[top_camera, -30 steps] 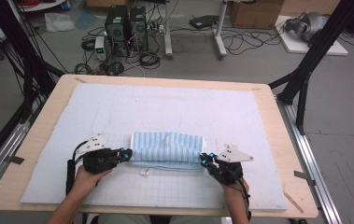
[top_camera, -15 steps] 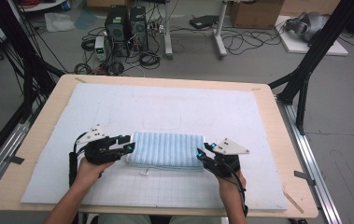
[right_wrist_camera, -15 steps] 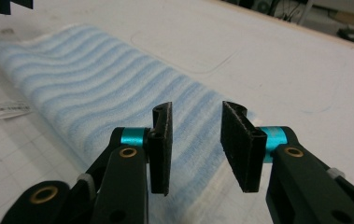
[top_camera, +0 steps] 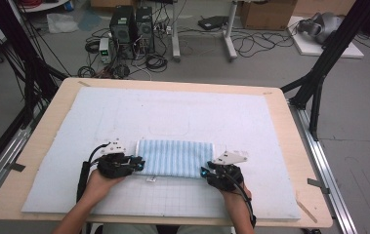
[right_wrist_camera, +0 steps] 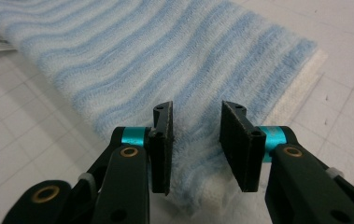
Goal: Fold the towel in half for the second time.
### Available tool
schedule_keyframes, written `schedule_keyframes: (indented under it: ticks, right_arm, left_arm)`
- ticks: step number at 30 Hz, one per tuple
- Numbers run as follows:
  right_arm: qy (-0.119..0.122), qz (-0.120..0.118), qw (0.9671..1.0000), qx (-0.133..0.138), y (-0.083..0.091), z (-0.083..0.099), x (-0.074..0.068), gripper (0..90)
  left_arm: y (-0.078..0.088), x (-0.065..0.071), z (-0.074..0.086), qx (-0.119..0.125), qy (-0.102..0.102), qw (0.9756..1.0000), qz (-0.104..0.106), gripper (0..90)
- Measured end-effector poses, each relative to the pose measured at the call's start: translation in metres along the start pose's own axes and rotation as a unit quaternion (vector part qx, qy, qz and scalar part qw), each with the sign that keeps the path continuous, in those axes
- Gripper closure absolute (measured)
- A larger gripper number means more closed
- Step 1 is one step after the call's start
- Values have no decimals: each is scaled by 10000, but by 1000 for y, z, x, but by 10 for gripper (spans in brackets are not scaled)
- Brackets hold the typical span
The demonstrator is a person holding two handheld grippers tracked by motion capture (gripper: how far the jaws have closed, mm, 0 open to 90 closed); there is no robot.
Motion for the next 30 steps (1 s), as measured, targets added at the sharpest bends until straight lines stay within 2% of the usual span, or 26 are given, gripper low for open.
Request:
schedule_keyframes:
  ticks: [2, 4, 5, 6, 7, 8, 9, 11, 12, 13, 14, 17, 18, 22, 25, 26, 27, 28, 29, 30]
  right_arm:
    - [4, -78, 10000, 4, 2, -2, 2, 620]
    - [-10, -113, 9999, 84, 5, -6, 5, 617]
    - [-119, -142, 9996, 234, 7, -12, 8, 617]
    - [-395, -119, 9979, 490, 9, -24, 18, 647]
    - [-395, -119, 9979, 490, 9, -24, 18, 647]
    - [-351, 48, 9982, 482, 5, -34, 27, 705]
    - [-351, 48, 9982, 482, 5, -34, 27, 705]
    - [-314, 196, 9986, 389, -5, -40, 35, 743]
    - [-350, 180, 9988, 301, -16, -44, 39, 770]
    - [-350, 180, 9988, 301, -16, -44, 39, 770]
    - [-384, 177, 9989, 180, -26, -44, 41, 776]
    - [-357, 184, 9992, 55, -36, -42, 41, 779]
    - [-312, 191, 9993, -107, -43, -37, 41, 778]
    - [-222, 246, 9992, -221, -46, -33, 42, 763]
    - [-174, 258, 9992, -258, -45, -33, 41, 747]
    - [-177, 281, 9992, -235, -44, -32, 43, 709]
    - [-177, 281, 9992, -235, -44, -32, 43, 709]
    - [-211, 285, 9992, -193, -39, -33, 44, 646]
    - [-211, 285, 9992, -193, -39, -33, 44, 646]
    - [-170, 325, 9993, 12, -31, -34, 46, 619]
  left_arm:
    - [2, 1, -1, 37, 42, 10000, 68, 703]
    - [7, -1, -9, 183, -113, 9998, 45, 674]
    - [9, -4, -14, 310, -132, 9994, -29, 647]
    - [12, -11, -27, 585, -121, 9982, -110, 660]
    - [12, -11, -27, 585, -121, 9982, -110, 662]
    - [12, -14, -33, 698, -126, 9974, -81, 668]
    - [11, -18, -38, 746, -146, 9971, -44, 668]
    - [8, -25, -47, 853, -161, 9962, -87, 676]
    - [2, -33, -48, 847, -130, 9961, -201, 710]
    - [2, -33, -48, 847, -130, 9961, -201, 717]
    - [-2, -37, -46, 722, -63, 9971, -244, 727]
    - [-11, -46, -43, 557, 96, 9976, -404, 746]
    - [-14, -48, -42, 522, 165, 9976, -421, 758]
    - [-20, -55, -33, 238, 419, 9971, -592, 748]
    - [-21, -54, -33, 202, 367, 9972, -619, 739]
    - [-20, -53, -32, 183, 376, 9974, -596, 731]
    - [-20, -53, -32, 183, 376, 9974, -596, 705]
    - [-17, -52, -35, 335, 480, 9970, -500, 643]
    - [-17, -52, -35, 335, 480, 9970, -500, 576]
    - [-10, -50, -40, 632, 519, 9962, -300, 531]
Point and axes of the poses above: each handheld gripper's, and its own axes: y roughly backward along the jaws, z roughly out of its underside, x roughly to its right, the point moved 7 cm from there along -y, roughly forward along the jaws, and after that the axes turned 13 degrees about z, right-handed, at the moved point
